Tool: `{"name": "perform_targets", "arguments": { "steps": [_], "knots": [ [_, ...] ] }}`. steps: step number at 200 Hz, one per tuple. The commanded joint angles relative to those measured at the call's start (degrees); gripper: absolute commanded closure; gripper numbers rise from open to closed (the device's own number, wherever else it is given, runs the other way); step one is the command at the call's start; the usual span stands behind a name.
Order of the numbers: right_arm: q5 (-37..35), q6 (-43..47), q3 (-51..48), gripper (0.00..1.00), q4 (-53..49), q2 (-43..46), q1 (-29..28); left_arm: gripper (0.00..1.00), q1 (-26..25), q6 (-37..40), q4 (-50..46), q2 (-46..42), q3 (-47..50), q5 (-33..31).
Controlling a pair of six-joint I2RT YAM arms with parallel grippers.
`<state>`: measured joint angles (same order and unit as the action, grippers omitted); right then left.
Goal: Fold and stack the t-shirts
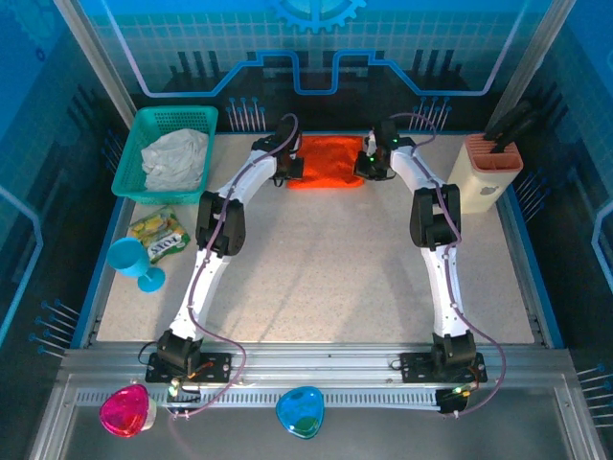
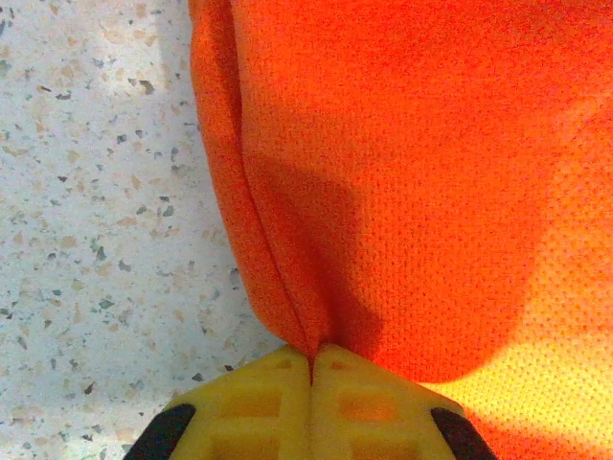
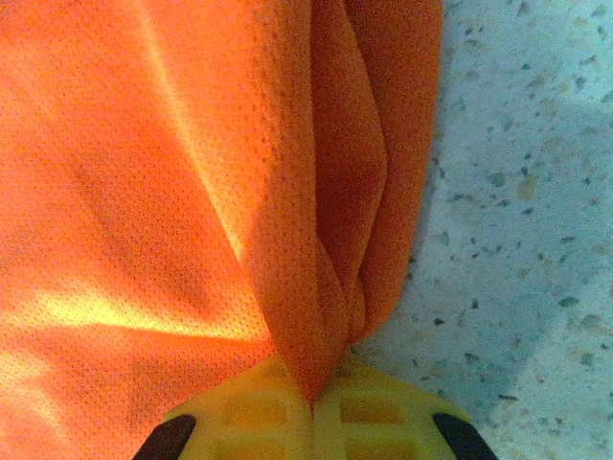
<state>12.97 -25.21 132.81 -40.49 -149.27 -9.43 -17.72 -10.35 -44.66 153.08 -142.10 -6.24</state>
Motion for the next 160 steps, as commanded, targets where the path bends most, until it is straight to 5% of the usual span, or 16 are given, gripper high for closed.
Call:
{"name": "perform_targets", "arguments": {
  "steps": [1,22,56,91,131,160],
  "knots": [
    [1.5,-0.7,2.1,0.93,-3.3,-2.2,0.7,0.83,0.9,1.8,0.1,1.7,-1.7,0.9],
    [1.9,-0.9,2.1,0.76,-3.9,-0.5,0.7,0.59,0.9,2.7,-0.1,0.1,-1.6,2.2],
    [0.5,0.5,2.5,0.45,-6.8,5.7,0.9,0.41,0.8,5.1,1.8,-8.8,2.7,4.2],
    [-2.0,2.9,-3.0,0.40,-8.3,15.6,1.0,0.33,0.8,6.3,9.2,-24.6,15.1,3.5],
    [-5.1,4.6,-17.1,0.37,-5.9,31.7,1.1,0.01,0.8,7.0,18.6,-45.0,33.2,3.3],
    [-6.7,5.1,-31.4,0.35,-1.7,46.0,1.2,0.01,0.8,6.8,23.1,-59.7,46.8,2.5]
  ]
}}
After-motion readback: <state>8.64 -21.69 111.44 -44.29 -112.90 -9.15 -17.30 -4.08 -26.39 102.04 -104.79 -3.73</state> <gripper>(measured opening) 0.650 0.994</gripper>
